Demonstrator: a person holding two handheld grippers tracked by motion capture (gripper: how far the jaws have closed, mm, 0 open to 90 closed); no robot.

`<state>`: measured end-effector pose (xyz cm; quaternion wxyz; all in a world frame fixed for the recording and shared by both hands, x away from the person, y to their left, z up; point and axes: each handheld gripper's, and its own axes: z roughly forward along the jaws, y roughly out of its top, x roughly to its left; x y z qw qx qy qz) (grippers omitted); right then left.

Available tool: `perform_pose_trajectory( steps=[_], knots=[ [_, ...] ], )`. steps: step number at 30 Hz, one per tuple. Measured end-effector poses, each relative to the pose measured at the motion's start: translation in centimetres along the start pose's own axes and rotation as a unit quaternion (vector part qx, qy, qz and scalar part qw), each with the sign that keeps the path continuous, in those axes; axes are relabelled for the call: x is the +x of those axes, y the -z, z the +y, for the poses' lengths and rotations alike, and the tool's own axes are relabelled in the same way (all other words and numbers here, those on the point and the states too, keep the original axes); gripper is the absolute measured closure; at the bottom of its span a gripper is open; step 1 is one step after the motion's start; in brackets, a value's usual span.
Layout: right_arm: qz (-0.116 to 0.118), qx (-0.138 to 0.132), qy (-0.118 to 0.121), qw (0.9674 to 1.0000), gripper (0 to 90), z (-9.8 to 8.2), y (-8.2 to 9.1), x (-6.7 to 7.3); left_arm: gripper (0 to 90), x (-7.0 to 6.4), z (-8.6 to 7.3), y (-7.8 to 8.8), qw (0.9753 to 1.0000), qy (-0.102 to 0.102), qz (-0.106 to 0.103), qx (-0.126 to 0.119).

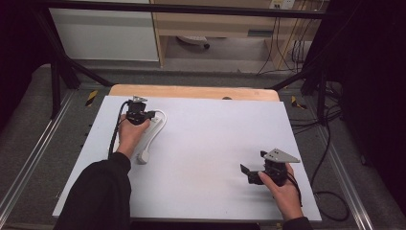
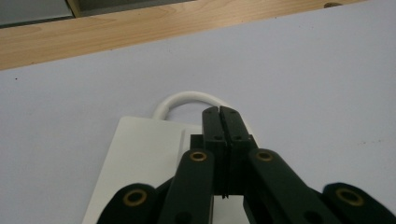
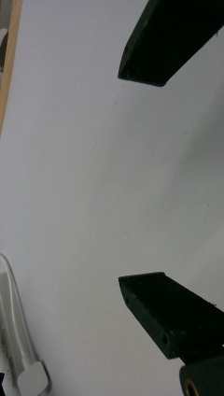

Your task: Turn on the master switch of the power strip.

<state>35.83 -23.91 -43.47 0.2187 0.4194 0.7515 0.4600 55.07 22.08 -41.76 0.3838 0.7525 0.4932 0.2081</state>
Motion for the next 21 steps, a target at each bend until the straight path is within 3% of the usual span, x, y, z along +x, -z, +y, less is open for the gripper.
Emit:
perform_pose_trajectory(
  steps=[2,14,21],
  knots=[
    [0.000,0.000,0.000,1.0000,3.4,-0.01,0.02,-0.03,89.9,0.04,-0.05,-0.10,1.0000,-0.008,0.002,0.005],
    [0.002,0.002,0.001,1.0000,3.5,-0.01,-0.08,0.06,89.9,0.20,-0.17,-0.31,0.9999,-0.003,0.008,0.013],
    [0.001,0.003,-0.002,1.0000,3.5,-0.07,0.02,-0.10,89.9,0.10,-0.37,-0.75,0.9996,-0.015,0.008,0.025]
  ],
)
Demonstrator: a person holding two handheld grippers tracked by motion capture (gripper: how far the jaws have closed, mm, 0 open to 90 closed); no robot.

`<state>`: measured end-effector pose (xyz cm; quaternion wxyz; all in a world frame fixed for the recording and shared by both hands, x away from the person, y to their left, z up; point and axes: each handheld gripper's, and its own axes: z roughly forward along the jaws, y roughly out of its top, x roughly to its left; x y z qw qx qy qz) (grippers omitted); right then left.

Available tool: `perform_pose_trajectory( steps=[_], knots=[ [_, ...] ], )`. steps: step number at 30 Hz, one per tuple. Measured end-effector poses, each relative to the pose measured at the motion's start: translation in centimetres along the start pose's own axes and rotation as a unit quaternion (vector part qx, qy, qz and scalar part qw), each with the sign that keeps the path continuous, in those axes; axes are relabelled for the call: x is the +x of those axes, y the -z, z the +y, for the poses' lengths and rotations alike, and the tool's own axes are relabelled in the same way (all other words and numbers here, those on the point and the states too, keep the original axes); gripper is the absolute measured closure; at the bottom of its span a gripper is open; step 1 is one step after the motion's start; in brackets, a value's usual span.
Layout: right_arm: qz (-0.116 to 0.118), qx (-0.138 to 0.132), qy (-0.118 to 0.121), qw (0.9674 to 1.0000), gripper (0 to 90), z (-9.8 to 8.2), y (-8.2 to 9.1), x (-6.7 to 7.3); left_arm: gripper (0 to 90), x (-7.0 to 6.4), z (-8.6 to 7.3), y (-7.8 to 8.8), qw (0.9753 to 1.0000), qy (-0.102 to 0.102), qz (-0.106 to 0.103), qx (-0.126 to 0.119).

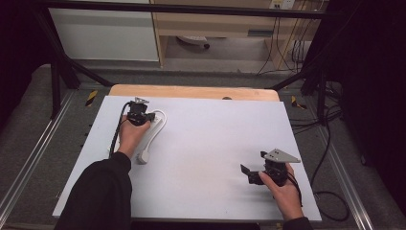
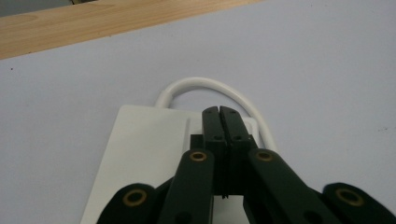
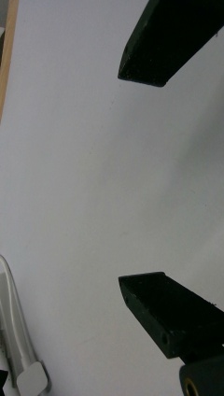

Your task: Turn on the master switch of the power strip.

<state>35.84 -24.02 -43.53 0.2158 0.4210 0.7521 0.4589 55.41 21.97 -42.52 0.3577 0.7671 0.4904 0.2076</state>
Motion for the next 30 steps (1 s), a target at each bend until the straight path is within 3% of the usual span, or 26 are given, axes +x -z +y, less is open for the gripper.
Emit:
perform_pose_trajectory(
  steps=[30],
  knots=[
    [-0.001,0.004,-0.001,1.0000,3.6,-0.06,-0.02,0.05,90.0,-0.24,0.26,-0.42,1.0000,-0.004,0.003,0.006]
  ],
)
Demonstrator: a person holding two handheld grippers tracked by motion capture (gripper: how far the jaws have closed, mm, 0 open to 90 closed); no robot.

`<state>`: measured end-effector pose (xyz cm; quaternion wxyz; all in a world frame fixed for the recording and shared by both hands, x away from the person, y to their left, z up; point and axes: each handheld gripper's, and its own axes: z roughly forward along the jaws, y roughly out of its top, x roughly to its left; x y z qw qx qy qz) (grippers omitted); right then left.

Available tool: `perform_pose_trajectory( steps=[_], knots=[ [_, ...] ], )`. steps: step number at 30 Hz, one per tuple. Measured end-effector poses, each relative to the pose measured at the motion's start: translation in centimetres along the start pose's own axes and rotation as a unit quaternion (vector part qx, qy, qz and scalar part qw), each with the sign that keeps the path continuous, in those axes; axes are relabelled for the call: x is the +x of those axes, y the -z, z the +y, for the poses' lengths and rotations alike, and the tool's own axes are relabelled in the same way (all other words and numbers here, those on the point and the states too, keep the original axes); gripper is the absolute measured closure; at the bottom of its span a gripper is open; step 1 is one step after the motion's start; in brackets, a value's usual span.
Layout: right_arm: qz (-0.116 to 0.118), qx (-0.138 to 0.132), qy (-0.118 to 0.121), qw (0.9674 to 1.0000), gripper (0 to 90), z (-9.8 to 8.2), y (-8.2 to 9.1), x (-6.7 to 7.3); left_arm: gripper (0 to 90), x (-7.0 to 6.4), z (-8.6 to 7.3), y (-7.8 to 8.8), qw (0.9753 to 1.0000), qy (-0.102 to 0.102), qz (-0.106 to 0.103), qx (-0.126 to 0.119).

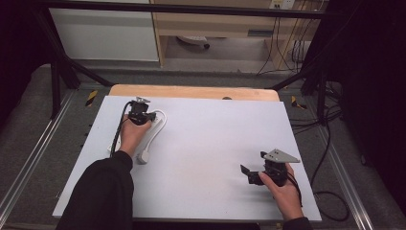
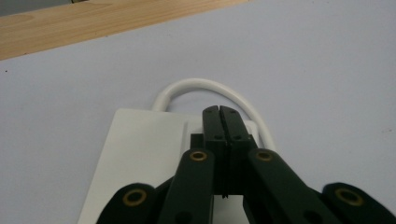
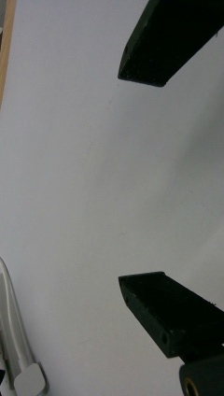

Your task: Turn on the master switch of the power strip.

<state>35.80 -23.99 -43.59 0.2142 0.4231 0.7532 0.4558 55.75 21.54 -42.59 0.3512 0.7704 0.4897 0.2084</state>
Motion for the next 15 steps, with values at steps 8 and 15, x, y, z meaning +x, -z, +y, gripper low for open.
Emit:
perform_pose_trajectory(
  steps=[8,15],
  knots=[
    [-0.001,0.003,0.004,1.0000,3.8,-0.04,-0.08,0.07,90.0,-0.07,-0.01,-0.08,1.0000,-0.006,0.003,-0.002],
    [-0.001,0.007,0.005,1.0000,4.0,-0.11,-0.17,0.10,90.0,0.03,-0.02,-0.05,1.0000,-0.004,0.000,-0.001]
  ],
)
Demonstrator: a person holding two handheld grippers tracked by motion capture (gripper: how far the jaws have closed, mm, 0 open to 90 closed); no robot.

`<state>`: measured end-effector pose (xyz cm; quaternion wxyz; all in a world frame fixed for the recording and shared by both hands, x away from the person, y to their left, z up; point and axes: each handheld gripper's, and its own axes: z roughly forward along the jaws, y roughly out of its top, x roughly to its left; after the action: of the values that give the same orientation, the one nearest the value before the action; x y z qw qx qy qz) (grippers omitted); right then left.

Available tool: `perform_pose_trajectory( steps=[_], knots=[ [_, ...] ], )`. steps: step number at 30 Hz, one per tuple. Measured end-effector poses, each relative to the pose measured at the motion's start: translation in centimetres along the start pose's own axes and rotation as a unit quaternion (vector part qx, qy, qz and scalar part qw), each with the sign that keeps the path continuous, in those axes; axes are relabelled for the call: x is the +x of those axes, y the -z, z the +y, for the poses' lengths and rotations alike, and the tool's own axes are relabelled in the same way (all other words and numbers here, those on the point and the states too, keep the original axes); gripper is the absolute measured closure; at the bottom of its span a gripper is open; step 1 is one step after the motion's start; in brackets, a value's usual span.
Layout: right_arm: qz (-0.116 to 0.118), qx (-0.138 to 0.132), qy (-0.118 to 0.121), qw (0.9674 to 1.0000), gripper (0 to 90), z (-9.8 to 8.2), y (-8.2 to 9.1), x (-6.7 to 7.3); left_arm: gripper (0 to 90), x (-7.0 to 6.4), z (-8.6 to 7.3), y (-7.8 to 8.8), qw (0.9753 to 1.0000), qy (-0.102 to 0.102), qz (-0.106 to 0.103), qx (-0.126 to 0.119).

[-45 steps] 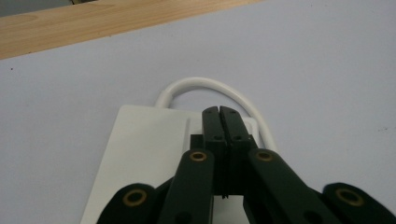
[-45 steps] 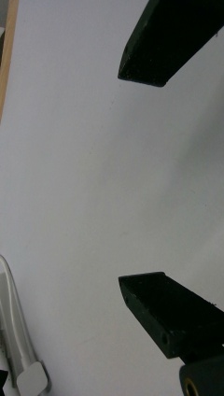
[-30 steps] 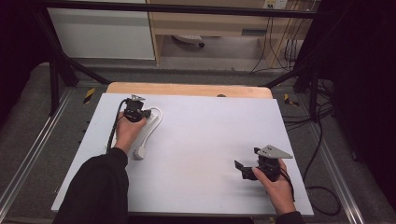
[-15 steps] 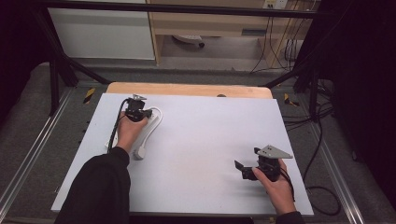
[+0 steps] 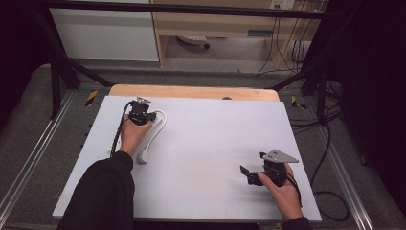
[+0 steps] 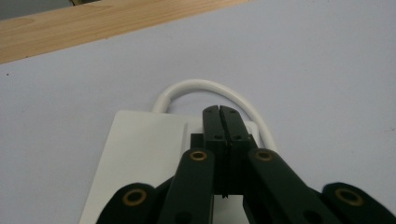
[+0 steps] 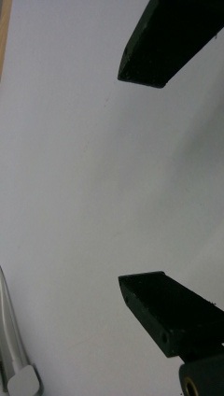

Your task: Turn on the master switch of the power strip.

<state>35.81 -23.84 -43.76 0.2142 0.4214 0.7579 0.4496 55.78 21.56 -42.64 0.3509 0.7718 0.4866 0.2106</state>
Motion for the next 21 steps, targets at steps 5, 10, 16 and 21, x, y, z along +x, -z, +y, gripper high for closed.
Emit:
perform_pose_trajectory(
  steps=[5,10,16,21],
  knots=[
    [0.001,-0.001,0.000,1.0000,4.0,-0.01,0.10,0.01,90.0,0.04,0.00,0.00,1.0000,0.000,-0.001,0.000],
    [0.000,-0.001,-0.003,1.0000,4.0,-0.05,0.16,-0.10,90.0,0.10,0.03,-0.04,1.0000,0.005,-0.003,-0.001],
    [0.000,0.001,0.001,1.0000,4.0,-0.06,0.14,-0.01,90.0,0.09,0.08,-0.05,1.0000,0.005,-0.003,0.001],
    [-0.001,0.001,0.000,1.0000,4.0,-0.07,0.16,-0.08,90.0,0.00,0.15,-0.05,1.0000,0.003,-0.001,0.005]
  ],
)
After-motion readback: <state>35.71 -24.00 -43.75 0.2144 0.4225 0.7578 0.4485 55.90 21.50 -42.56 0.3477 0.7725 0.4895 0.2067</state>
